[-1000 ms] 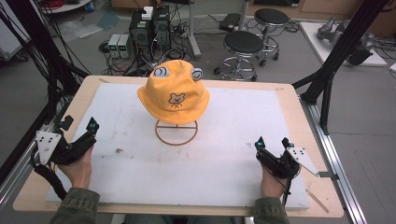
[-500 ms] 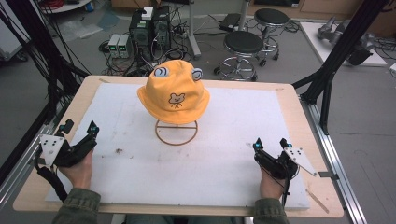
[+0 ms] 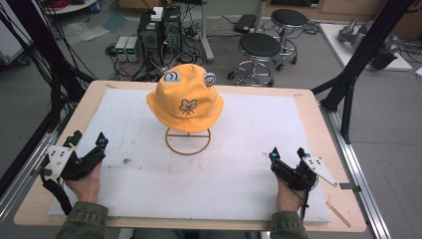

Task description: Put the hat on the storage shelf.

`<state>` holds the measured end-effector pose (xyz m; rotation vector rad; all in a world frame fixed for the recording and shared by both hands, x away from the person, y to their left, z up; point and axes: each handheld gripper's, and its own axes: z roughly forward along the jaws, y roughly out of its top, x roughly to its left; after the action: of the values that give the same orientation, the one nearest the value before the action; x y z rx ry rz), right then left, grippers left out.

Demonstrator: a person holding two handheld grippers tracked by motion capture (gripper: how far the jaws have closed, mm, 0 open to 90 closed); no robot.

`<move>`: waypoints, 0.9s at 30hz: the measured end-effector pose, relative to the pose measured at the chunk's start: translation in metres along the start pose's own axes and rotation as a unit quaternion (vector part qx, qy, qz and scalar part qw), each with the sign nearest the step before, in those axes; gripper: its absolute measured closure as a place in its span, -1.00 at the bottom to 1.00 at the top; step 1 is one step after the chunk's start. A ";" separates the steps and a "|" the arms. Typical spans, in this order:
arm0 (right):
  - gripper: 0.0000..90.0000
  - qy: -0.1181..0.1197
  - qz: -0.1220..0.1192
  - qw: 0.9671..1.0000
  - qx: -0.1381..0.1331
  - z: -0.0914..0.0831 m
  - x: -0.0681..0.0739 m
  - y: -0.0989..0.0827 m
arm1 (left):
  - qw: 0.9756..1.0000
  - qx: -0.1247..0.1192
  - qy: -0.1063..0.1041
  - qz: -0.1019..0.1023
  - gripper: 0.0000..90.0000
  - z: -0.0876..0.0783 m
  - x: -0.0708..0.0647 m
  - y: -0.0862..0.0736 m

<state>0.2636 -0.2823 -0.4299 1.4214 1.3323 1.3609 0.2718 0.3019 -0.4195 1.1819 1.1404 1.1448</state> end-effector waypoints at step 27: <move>-0.84 0.012 -0.002 1.000 0.015 0.003 0.002 -0.002 | 1.000 0.013 0.009 -0.010 -0.41 -0.006 0.006 -0.005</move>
<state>0.2661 -0.2794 -0.4320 1.4246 1.3754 1.3643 0.2666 0.3086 -0.4248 1.1810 1.1817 1.1303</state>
